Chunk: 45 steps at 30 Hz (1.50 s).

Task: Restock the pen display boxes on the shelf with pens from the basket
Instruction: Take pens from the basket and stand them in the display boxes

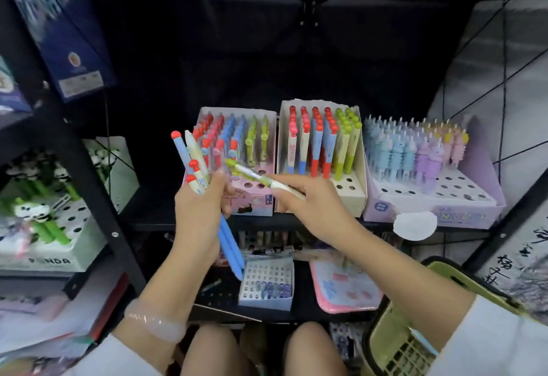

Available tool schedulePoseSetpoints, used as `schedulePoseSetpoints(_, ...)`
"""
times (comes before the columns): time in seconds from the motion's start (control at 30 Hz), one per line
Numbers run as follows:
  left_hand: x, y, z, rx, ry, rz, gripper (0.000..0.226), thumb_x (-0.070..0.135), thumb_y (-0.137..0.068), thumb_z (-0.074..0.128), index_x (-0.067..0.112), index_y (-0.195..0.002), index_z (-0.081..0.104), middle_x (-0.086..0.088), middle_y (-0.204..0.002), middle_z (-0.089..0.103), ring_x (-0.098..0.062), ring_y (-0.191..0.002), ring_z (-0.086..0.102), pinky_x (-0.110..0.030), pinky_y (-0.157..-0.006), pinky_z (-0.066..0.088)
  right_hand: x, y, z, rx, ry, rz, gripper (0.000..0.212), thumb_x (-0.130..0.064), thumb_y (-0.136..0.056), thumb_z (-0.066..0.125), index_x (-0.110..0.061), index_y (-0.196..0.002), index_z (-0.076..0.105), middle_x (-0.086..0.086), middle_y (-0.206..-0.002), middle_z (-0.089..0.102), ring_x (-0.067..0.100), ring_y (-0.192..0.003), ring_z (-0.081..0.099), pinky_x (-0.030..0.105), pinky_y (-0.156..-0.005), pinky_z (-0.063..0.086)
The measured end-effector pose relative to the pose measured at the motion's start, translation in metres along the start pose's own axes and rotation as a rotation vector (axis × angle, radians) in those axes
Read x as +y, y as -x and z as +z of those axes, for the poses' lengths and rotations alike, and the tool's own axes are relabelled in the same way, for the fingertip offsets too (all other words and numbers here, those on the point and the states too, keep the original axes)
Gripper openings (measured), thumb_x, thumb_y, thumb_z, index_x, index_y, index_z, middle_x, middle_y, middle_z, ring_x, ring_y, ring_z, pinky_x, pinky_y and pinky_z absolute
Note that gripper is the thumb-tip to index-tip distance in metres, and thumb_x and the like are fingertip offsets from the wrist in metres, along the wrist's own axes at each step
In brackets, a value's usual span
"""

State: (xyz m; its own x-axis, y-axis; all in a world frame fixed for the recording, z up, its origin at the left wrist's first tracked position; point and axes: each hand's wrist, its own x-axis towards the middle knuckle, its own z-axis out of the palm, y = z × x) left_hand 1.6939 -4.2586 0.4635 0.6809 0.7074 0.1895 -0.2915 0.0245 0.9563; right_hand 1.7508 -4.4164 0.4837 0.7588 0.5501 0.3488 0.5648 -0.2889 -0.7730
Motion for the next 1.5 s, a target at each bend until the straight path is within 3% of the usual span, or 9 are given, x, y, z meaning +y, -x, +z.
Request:
schedulePoseSetpoints(0.1,-0.001,-0.004,-0.014,-0.040,-0.071,0.019,0.031,0.042,-0.087,0.058,0.011,-0.087,0.062,0.009,-0.041,0.049,-0.004,-0.038,0.044,-0.014,-0.045,0.042,-0.004,-0.008,-0.004,-0.104,0.119,-0.012,0.024,-0.026,-0.092,0.056,-0.023,-0.114,0.066,-0.018,-0.057,0.058,0.010,-0.058,0.054,0.021,-0.056,0.042)
schedulePoseSetpoints(0.27,0.000,-0.010,-0.021,-0.025,-0.095,-0.018,0.018,0.029,-0.088,0.063,0.022,-0.075,0.051,0.010,-0.041,0.047,-0.004,-0.038,0.043,-0.022,-0.045,0.041,-0.013,-0.013,-0.003,-0.211,0.191,-0.031,0.023,-0.028,-0.092,0.056,-0.026,-0.112,0.066,-0.013,-0.070,0.066,0.024,-0.066,0.061,0.028,-0.059,0.048)
schedulePoseSetpoints(0.37,0.003,-0.011,-0.019,-0.013,-0.143,0.066,0.022,0.023,-0.086,0.065,0.024,-0.069,0.050,0.011,-0.043,0.049,-0.001,-0.038,0.043,-0.015,-0.041,0.039,-0.017,-0.014,0.002,-0.314,0.250,-0.033,0.027,-0.029,-0.090,0.060,-0.021,-0.114,0.065,-0.006,-0.089,0.068,0.007,-0.073,0.059,0.011,-0.063,0.046)
schedulePoseSetpoints(0.57,0.010,-0.002,0.001,-0.124,-0.234,0.169,0.014,0.020,-0.085,0.066,0.030,-0.081,0.057,0.007,-0.072,0.065,-0.007,-0.063,0.063,-0.022,-0.055,0.051,-0.032,-0.025,0.020,-0.163,0.330,-0.150,0.029,-0.033,-0.087,0.063,-0.017,-0.110,0.062,-0.015,-0.074,0.052,-0.003,-0.060,0.044,0.009,-0.055,0.033)
schedulePoseSetpoints(0.73,0.014,-0.007,-0.004,-0.146,-0.221,0.176,0.011,0.030,-0.092,0.055,0.020,-0.088,0.059,0.008,-0.059,0.055,0.003,-0.046,0.053,-0.009,-0.042,0.040,-0.049,-0.041,0.005,-0.058,0.245,-0.128,0.030,-0.025,-0.090,0.058,-0.015,-0.118,0.053,-0.009,-0.075,0.059,-0.001,-0.066,0.057,0.008,-0.058,0.046)
schedulePoseSetpoints(0.87,0.004,-0.012,-0.011,-0.186,-0.217,0.013,0.024,0.037,-0.092,0.051,0.018,-0.078,0.055,0.008,-0.049,0.055,-0.001,-0.042,0.048,-0.020,-0.051,0.045,-0.064,-0.074,-0.027,0.109,0.222,-0.091,0.014,-0.018,-0.092,0.056,-0.017,-0.102,0.046,0.005,-0.074,0.069,0.020,-0.073,0.067,0.031,-0.071,0.053)
schedulePoseSetpoints(1.03,-0.004,-0.014,-0.013,-0.219,-0.141,-0.053,0.015,0.036,-0.092,0.052,0.022,-0.087,0.053,0.009,-0.051,0.054,-0.006,-0.043,0.046,-0.024,-0.050,0.044,-0.064,-0.103,-0.029,-0.021,0.509,-0.019,0.018,-0.020,-0.089,0.061,-0.013,-0.105,0.058,0.006,-0.092,0.069,0.017,-0.086,0.066,0.029,-0.077,0.053)
schedulePoseSetpoints(1.3,-0.007,-0.014,-0.015,-0.220,-0.092,-0.078,0.016,0.032,-0.092,0.054,0.019,-0.083,0.053,0.011,-0.050,0.054,-0.005,-0.041,0.045,-0.019,-0.045,0.044,-0.059,-0.112,-0.022,-0.064,0.504,0.003,0.016,-0.017,-0.094,0.053,-0.006,-0.104,0.059,0.009,-0.085,0.071,0.019,-0.082,0.069,0.036,-0.079,0.056)
schedulePoseSetpoints(1.5,-0.007,-0.012,-0.015,-0.230,-0.059,-0.091,0.017,0.031,-0.091,0.055,0.017,-0.082,0.053,0.009,-0.051,0.055,-0.006,-0.042,0.047,-0.018,-0.046,0.045,-0.055,-0.120,-0.012,-0.122,0.952,-0.059,0.028,-0.027,-0.091,0.056,-0.002,-0.103,0.063,0.009,-0.092,0.061,0.027,-0.090,0.059,0.035,-0.072,0.047)
